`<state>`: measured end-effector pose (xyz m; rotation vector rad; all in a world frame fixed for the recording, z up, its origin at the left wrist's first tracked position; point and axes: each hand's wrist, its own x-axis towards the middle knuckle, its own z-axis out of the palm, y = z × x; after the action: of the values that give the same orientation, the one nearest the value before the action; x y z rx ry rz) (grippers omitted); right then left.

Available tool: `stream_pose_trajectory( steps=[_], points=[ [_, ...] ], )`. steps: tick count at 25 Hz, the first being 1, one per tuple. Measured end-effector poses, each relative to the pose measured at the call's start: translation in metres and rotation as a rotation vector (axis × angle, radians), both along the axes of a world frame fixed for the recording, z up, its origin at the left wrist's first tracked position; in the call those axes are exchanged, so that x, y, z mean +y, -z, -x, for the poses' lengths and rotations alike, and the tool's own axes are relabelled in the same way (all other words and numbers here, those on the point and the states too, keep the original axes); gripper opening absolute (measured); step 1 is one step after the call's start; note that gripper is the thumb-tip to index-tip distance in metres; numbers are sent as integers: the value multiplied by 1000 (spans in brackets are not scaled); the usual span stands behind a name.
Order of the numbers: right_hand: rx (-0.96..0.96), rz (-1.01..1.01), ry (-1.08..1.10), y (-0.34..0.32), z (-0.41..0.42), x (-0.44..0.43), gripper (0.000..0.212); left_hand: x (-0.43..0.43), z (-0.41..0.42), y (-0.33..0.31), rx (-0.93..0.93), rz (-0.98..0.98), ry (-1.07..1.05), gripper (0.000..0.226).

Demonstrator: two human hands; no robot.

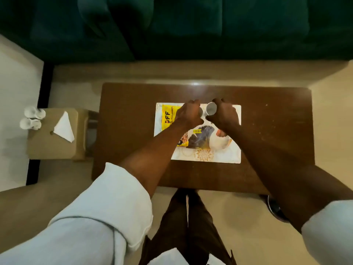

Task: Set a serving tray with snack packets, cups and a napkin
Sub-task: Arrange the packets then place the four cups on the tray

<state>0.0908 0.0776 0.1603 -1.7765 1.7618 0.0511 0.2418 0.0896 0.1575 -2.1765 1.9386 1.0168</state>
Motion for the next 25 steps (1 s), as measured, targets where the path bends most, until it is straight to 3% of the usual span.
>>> stream_pose_trajectory(
  steps=[4,8,25],
  points=[
    [76,-21,-30,69,-9,25,71,28,-9,77,41,-1,-16,62],
    [56,-11,-19,105,-21,28,68,23,-16,113,47,51,18,60],
    [80,75,8,136,-21,13,61,-1,-17,145,92,88,52,65]
  ],
)
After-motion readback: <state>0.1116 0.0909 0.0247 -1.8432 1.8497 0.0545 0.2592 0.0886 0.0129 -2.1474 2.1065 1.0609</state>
